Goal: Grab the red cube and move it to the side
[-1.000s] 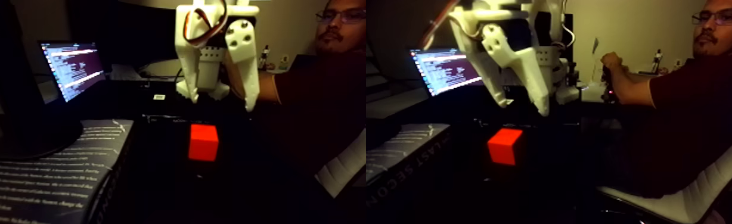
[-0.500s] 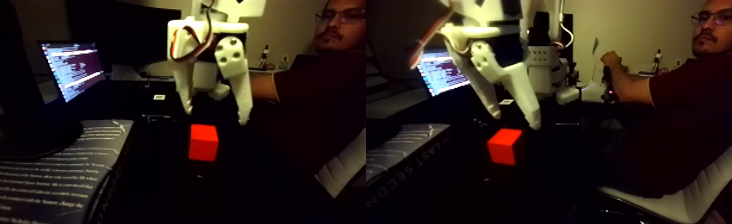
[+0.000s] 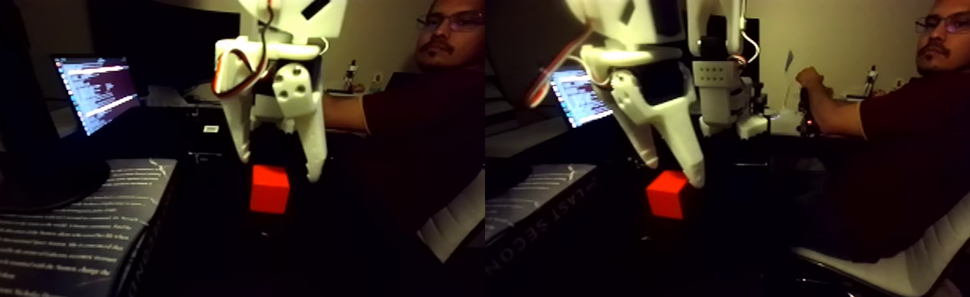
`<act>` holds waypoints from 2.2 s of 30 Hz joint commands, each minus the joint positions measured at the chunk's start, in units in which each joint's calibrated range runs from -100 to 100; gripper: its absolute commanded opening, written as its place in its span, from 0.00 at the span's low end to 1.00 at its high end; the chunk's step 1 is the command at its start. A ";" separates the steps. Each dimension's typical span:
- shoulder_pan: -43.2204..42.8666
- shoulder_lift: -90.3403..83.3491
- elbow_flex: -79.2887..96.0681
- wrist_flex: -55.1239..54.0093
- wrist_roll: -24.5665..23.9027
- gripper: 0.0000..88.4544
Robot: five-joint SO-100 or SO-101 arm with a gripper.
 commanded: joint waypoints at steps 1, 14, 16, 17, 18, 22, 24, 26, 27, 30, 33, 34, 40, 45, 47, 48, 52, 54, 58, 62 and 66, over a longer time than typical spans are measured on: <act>0.35 0.47 -1.88 -1.00 0.27 0.34; 1.27 0.97 -1.79 -1.17 4.53 0.34; 1.27 0.97 -1.61 -1.17 5.28 0.34; 1.27 1.06 -1.24 -1.17 5.50 0.34; 1.19 1.14 -1.06 -1.17 5.72 0.34; 1.27 3.58 -1.61 -1.17 7.07 0.34; 1.27 4.50 -1.79 -1.42 7.44 0.34; 1.27 5.26 -1.33 -3.28 7.44 0.34; 1.27 5.68 -1.15 -4.13 7.44 0.34; 1.27 6.86 -1.70 -4.89 7.44 0.34; 1.27 7.70 -2.69 -5.05 7.44 0.34; 1.27 8.03 -2.87 -5.05 7.44 0.34; 1.27 9.46 -4.14 -5.05 7.44 0.34; 1.27 9.80 -4.33 -5.05 7.44 0.34; 1.27 9.80 -4.33 -5.05 7.44 0.34; 1.27 9.80 -4.33 -5.05 7.44 0.34; 1.27 9.80 -4.33 -5.05 7.44 0.30; 1.27 9.80 -4.33 -5.05 7.44 0.28; 1.35 9.80 -4.24 -5.05 7.23 0.20; 1.52 9.80 -4.05 -5.05 7.07 0.06; 1.77 9.80 -3.96 -5.05 7.07 0.01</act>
